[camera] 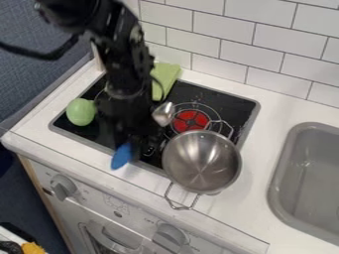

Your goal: Moving the spatula to the center bottom of two burner from center top

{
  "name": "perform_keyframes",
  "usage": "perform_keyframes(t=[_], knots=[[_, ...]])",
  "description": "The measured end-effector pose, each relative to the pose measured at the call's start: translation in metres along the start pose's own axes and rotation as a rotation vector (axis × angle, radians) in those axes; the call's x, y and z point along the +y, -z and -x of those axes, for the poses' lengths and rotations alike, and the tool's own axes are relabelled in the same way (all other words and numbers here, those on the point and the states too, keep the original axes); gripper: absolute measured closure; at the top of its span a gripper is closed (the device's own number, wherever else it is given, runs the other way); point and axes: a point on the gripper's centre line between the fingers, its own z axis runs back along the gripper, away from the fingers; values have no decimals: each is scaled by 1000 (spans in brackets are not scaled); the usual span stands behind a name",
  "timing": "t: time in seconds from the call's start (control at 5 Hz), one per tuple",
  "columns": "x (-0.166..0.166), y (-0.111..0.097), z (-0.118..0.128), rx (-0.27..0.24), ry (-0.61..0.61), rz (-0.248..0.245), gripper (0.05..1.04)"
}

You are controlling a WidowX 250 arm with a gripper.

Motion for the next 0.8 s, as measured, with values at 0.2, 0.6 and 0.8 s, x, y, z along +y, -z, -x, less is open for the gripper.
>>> perform_keyframes(t=[0.2,0.6,0.8], knots=[[12,9,6,7,-53,-19,651],[13,15,10,26,-70,-29,567],[13,16,11,40,-83,-38,274]])
